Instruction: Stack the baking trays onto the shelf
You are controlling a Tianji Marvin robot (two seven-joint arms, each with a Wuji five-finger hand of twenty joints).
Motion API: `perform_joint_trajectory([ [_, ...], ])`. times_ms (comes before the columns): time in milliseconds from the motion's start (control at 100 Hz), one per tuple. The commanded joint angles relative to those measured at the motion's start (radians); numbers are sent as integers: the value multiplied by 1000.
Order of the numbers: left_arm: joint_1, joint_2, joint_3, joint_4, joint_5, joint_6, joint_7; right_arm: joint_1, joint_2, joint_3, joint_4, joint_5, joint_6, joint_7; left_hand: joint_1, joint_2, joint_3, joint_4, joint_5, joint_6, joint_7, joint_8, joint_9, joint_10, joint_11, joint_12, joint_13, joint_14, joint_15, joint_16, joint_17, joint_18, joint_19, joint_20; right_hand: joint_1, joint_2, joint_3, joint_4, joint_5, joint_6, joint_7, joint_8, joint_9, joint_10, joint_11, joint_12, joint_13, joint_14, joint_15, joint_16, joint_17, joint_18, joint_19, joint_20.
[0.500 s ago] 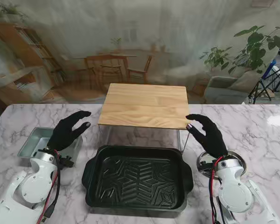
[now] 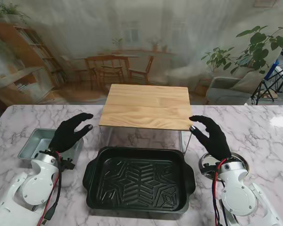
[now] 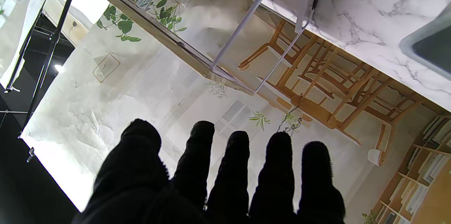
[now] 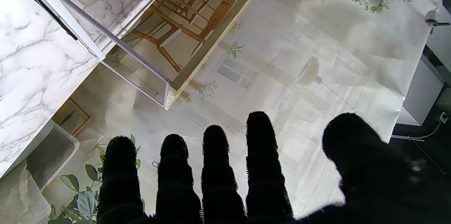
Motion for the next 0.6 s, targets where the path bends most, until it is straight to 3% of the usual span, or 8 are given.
perform_joint_trajectory([
  [0, 2, 5, 0, -11, -1, 11, -35, -8, -3, 2, -2, -1, -3, -6, 23, 25, -25, -19, -7, 11, -15, -10, -26, 1, -9, -1, -30, 0, -11, 2, 3, -57, -31, 2, -30, 2, -9, -4, -10, -23, 3, 6, 12, -4, 20, 8, 16, -34, -8, 20, 5, -40, -19, 19],
  [140, 10, 23, -42, -35, 42, 4, -100, -12, -3, 2, -7, 3, 0, -6, 7, 19, -28, -22, -30, 17, -32, -17, -66, 1, -31, -14, -57, -3, -19, -8, -1, -81, -38, -17, -31, 2, -10, -4, -10, -23, 4, 7, 14, -1, 23, 9, 16, -33, -7, 20, 5, -38, -19, 22],
  [340, 45, 41, -173, -53, 113, -76, -151, -18, -5, 11, -10, 5, -7, -13, -8, 12, -26, -23, -48, 8, -51, -26, -88, -1, -57, -39, -64, -8, -27, -30, 1, -56, -45, -50, -29, 3, -11, -4, -9, -22, 3, 8, 14, 1, 23, 9, 17, -33, -5, 20, 5, -38, -19, 25],
  [590, 102, 38, -333, -39, 176, -165, -96, -23, -8, 15, -12, 7, -8, -25, -11, 12, -26, -24, -45, 5, -52, -26, -77, -2, -61, -42, -56, -8, -25, -33, 1, -46, -37, -55, -28, 4, -11, -3, -6, -20, 3, 9, 18, 2, 24, 10, 18, -33, -4, 20, 5, -37, -18, 28],
])
